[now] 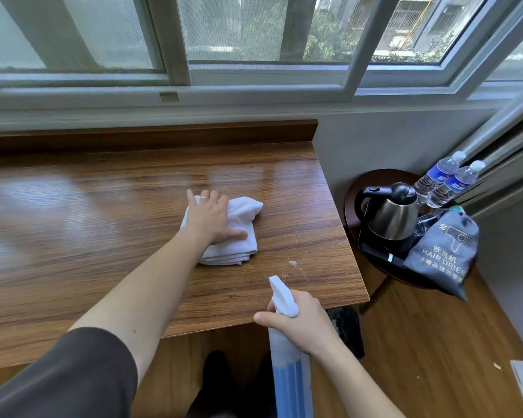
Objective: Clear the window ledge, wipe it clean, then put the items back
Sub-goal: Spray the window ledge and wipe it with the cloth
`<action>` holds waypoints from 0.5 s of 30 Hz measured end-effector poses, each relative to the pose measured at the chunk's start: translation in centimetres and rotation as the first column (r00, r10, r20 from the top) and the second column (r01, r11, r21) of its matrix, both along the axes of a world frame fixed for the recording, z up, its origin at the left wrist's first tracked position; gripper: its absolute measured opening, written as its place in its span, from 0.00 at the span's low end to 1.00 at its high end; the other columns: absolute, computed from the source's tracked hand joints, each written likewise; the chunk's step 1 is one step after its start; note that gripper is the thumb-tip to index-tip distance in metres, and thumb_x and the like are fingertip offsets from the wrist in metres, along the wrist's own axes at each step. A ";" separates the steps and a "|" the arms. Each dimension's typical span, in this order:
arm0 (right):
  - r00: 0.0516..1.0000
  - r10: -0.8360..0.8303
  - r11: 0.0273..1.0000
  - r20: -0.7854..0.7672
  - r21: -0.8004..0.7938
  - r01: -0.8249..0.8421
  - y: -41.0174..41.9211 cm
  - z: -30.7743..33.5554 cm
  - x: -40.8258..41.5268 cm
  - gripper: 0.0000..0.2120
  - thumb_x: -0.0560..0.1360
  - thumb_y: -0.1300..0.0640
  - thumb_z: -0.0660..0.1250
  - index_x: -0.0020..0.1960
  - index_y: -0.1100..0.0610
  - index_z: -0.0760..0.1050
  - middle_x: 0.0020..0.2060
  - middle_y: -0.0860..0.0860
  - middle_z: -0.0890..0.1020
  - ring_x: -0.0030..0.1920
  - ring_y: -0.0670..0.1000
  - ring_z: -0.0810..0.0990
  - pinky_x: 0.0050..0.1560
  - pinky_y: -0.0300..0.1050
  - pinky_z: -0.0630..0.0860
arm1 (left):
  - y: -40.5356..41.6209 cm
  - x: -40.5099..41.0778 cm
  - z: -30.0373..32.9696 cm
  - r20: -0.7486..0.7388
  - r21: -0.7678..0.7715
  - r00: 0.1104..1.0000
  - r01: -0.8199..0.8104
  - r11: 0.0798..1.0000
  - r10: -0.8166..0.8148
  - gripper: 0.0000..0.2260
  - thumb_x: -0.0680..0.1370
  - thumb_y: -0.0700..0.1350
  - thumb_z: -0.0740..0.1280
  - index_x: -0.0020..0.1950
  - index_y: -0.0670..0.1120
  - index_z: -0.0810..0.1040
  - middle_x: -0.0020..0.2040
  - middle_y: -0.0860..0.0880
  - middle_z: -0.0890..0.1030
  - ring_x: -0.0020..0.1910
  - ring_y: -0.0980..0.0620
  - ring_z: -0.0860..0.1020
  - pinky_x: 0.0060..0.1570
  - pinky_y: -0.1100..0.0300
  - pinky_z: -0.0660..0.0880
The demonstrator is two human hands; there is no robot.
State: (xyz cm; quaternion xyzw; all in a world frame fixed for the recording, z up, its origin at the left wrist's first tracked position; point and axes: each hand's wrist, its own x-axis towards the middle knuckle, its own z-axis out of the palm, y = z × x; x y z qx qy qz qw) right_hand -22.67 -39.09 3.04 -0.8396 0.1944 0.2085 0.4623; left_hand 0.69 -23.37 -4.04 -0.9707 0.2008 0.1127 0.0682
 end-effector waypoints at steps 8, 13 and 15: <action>1.000 -0.025 1.000 0.005 -0.009 0.025 -0.4 0.3 0.6 0.17 0.65 0.39 0.76 0.38 0.51 0.78 0.33 0.46 0.79 0.36 0.43 0.77 0.38 0.39 0.71 | 0.5 -4.1 -1.6 0.028 -0.199 1.000 0.013 0.980 -0.008 0.36 0.67 0.73 0.62 0.59 0.44 0.69 0.60 0.47 0.72 0.62 0.45 0.71 0.71 0.43 0.56; 0.998 -0.058 0.998 0.027 -0.001 0.058 -0.8 0.6 1.4 0.15 0.65 0.40 0.76 0.37 0.50 0.78 0.36 0.48 0.82 0.39 0.46 0.80 0.40 0.43 0.74 | 0.9 -9.0 -2.8 0.195 -0.304 0.981 0.070 0.950 -0.010 0.30 0.64 0.69 0.58 0.49 0.45 0.76 0.45 0.46 0.77 0.46 0.41 0.78 0.60 0.40 0.67; 0.997 -0.063 0.998 0.036 -0.003 0.064 -0.8 0.8 1.7 0.14 0.66 0.41 0.76 0.36 0.50 0.78 0.35 0.48 0.82 0.37 0.45 0.79 0.39 0.43 0.73 | 0.9 -10.7 -3.3 0.248 -0.314 0.969 0.079 0.946 0.002 0.29 0.64 0.68 0.60 0.53 0.47 0.78 0.45 0.46 0.77 0.45 0.41 0.78 0.59 0.39 0.67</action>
